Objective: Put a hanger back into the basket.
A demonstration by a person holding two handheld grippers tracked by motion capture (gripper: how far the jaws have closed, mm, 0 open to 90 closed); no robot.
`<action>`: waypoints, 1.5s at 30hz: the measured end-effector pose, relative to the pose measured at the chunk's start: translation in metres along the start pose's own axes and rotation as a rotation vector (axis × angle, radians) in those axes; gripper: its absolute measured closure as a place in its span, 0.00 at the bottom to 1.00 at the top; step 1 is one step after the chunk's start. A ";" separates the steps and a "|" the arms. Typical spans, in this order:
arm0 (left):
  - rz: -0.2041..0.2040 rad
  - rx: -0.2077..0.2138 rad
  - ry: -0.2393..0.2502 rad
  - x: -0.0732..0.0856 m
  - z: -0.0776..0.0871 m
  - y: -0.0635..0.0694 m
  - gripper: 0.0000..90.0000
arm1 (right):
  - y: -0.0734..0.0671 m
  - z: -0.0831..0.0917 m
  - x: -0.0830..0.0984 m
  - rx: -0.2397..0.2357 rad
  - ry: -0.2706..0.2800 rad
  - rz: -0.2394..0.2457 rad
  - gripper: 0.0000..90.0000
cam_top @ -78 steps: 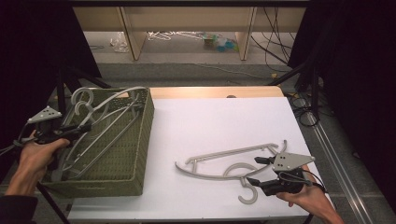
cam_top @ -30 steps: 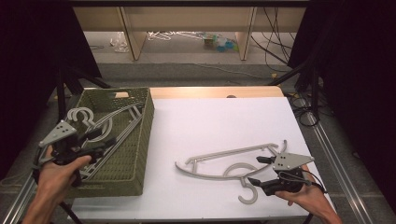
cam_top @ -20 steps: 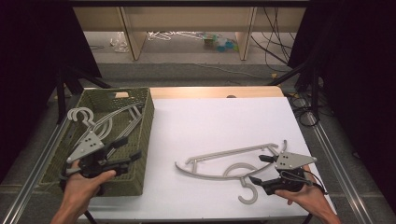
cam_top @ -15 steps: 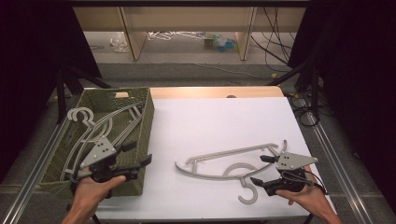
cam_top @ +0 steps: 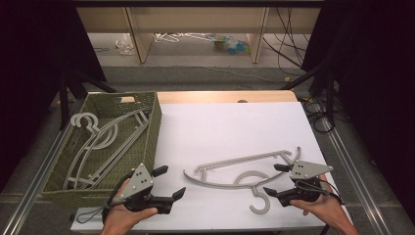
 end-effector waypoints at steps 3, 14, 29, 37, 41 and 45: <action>-0.015 0.002 0.003 0.006 -0.002 0.000 0.18 | 0.003 0.000 0.003 0.005 -0.016 0.017 0.21; -0.036 -0.012 -0.032 0.028 -0.009 0.002 0.18 | 0.024 -0.015 0.019 -0.004 -0.111 0.055 0.23; -0.038 -0.014 -0.040 0.032 -0.007 -0.002 0.18 | 0.041 -0.045 0.044 -0.106 -0.366 0.182 0.42; -0.042 -0.012 -0.046 0.033 -0.007 -0.003 0.19 | 0.031 -0.041 0.051 -0.183 -0.402 0.193 0.68; -0.045 -0.007 -0.055 0.035 -0.008 -0.002 0.19 | 0.025 -0.038 0.052 -0.214 -0.414 0.209 0.70; -0.042 -0.006 -0.057 0.035 -0.008 -0.003 0.19 | 0.029 -0.038 0.053 -0.195 -0.419 0.174 0.60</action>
Point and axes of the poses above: each handheld gripper's, and its own axes: z roughly backward along the jaws, x roughly out of its underside, y roughly to its right, the point moved 10 cm from there along -z, roughly forward along the jaws, and after that the axes turned 1 degree about z, right-handed, at the moved point
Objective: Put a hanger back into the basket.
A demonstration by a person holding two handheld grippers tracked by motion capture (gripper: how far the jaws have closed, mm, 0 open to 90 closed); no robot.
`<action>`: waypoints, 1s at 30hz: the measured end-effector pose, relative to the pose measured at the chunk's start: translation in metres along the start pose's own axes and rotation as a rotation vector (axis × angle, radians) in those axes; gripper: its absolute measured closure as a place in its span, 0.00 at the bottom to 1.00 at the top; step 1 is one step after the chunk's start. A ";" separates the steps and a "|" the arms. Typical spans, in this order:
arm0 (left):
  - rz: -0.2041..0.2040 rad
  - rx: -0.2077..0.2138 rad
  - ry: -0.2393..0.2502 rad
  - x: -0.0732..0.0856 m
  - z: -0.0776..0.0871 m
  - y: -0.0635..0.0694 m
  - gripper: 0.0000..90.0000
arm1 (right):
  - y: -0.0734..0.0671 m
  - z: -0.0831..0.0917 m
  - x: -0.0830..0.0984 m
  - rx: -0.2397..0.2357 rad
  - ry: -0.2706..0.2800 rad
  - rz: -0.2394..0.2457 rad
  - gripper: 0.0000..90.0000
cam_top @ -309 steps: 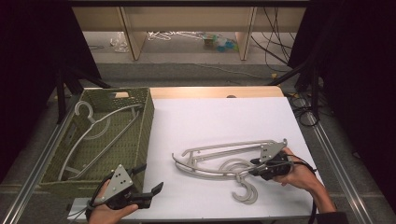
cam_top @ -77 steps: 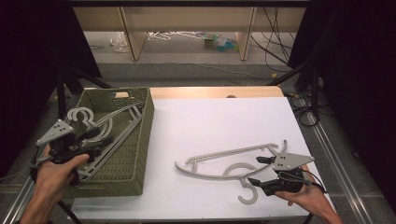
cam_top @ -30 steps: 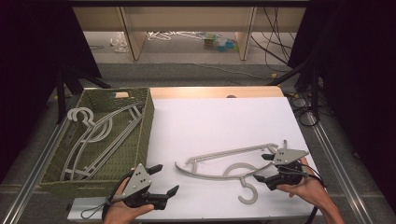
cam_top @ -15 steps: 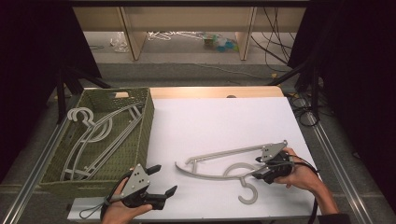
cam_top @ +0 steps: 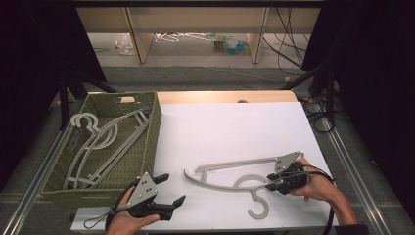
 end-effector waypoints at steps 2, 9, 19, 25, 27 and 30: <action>0.003 0.000 0.002 0.000 0.000 0.000 0.20 | 0.002 0.001 0.003 -0.009 -0.006 -0.033 0.57; 0.013 -0.002 0.002 0.000 0.000 -0.001 0.20 | 0.006 0.006 0.011 -0.005 -0.077 0.031 0.58; 0.020 -0.002 0.006 0.000 0.000 -0.001 0.20 | -0.001 0.007 0.011 -0.050 -0.093 0.100 0.74; 0.017 0.002 0.007 0.000 0.000 -0.001 0.20 | -0.009 0.007 0.009 -0.074 -0.116 0.199 0.89; 0.019 0.003 0.006 0.000 -0.001 0.000 0.20 | -0.009 0.007 0.009 -0.076 -0.115 0.207 0.89; 0.016 0.005 0.010 0.000 -0.002 0.000 0.20 | -0.010 0.008 0.008 -0.075 -0.112 0.223 0.90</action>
Point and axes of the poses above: each handheld gripper's, and its own axes: z roughly backward along the jaws, x roughly out of its underside, y roughly to its right, the point moved 10 cm from there along -z, roughly forward along the jaws, and after that the axes turned 1 degree about z, right-handed, at the moved point
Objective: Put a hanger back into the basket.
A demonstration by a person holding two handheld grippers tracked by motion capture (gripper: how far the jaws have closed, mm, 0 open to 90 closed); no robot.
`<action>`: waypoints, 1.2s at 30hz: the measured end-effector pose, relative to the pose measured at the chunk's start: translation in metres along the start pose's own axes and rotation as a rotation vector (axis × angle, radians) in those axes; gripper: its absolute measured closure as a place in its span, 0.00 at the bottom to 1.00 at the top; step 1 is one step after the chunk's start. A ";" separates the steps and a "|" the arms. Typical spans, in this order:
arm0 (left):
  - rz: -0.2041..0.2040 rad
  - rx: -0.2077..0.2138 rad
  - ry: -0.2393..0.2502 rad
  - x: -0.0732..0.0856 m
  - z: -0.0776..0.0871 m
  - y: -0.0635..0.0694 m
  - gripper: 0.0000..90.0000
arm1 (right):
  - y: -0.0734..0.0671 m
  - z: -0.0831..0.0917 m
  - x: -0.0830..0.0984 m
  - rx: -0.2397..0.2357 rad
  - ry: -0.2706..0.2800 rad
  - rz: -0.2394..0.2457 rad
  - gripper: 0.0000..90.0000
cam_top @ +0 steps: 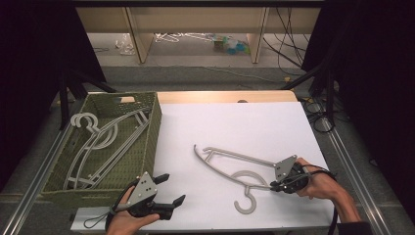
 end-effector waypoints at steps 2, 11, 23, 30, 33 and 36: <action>-0.010 -0.005 -0.006 0.000 0.000 0.000 0.21 | 0.000 0.000 -0.001 0.000 0.003 0.003 0.91; -0.125 -0.008 -0.019 -0.012 -0.025 0.004 0.25 | -0.015 0.009 -0.015 -0.074 0.051 0.027 0.91; -0.331 0.082 -0.150 -0.002 -0.080 0.028 0.33 | -0.029 0.025 -0.038 -0.112 0.093 0.071 0.90; -0.426 0.101 -0.207 0.007 -0.097 0.032 0.37 | -0.029 0.028 -0.045 -0.106 0.108 0.097 0.90; -0.456 0.102 -0.218 0.004 -0.103 0.034 0.41 | -0.029 0.032 -0.046 -0.094 0.103 0.089 0.90; -0.488 0.111 -0.204 -0.001 -0.108 0.038 0.45 | -0.030 0.032 -0.047 -0.106 0.113 0.102 0.90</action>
Point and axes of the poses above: each handheld gripper's, and its own axes: z roughly backward along the jaws, x roughly out of its underside, y roughly to its right, the point moved 10 cm from there along -z, roughly forward along the jaws, and after that the axes turned 1 degree about z, right-handed, at the moved point
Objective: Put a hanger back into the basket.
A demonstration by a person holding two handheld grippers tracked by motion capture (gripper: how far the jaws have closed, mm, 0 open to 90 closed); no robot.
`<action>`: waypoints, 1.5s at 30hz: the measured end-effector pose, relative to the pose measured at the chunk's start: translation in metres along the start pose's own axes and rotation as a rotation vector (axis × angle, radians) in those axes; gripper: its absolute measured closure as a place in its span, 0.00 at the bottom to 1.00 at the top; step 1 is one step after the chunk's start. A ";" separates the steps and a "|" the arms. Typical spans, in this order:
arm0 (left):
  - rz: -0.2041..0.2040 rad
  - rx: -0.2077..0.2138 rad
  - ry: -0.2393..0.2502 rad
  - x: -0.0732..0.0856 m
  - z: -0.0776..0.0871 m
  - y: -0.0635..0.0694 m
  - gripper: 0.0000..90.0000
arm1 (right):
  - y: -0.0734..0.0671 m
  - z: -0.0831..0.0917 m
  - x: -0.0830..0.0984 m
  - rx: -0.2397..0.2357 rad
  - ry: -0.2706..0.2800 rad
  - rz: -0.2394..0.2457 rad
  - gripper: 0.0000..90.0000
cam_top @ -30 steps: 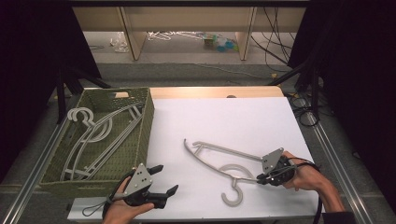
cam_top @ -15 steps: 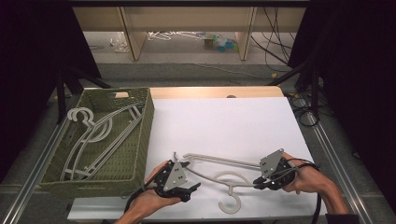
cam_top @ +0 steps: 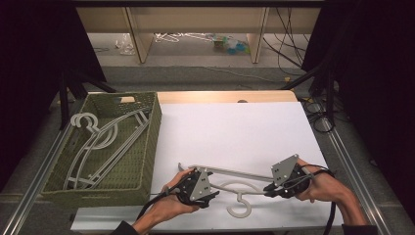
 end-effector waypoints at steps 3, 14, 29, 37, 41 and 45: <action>-0.042 0.021 0.002 -0.005 -0.005 0.002 0.50 | 0.001 0.001 -0.001 0.007 0.003 0.002 0.90; -0.133 0.078 -0.037 -0.009 -0.019 0.009 0.71 | 0.002 0.003 -0.002 0.028 0.008 0.004 0.90; -0.223 0.100 -0.074 -0.024 -0.006 0.012 0.85 | 0.013 0.015 -0.005 0.108 0.052 -0.065 0.84; -0.010 0.157 -0.075 -0.032 0.005 0.007 0.88 | 0.028 0.031 -0.014 0.231 0.126 -0.143 0.60; 0.117 0.178 -0.074 -0.031 0.011 -0.003 0.88 | 0.032 0.042 -0.019 0.273 0.193 -0.198 0.50; 0.235 0.190 -0.050 -0.033 0.017 -0.010 0.88 | 0.034 0.048 -0.022 0.289 0.243 -0.226 0.47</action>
Point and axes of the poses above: each handheld gripper's, and its own axes: z roughly backward along the jaws, x roughly out of its underside, y roughly to its right, the point moved 10 cm from there along -z, roughly forward along the jaws, and after that the axes turned 1 degree about z, right-handed, at the moved point
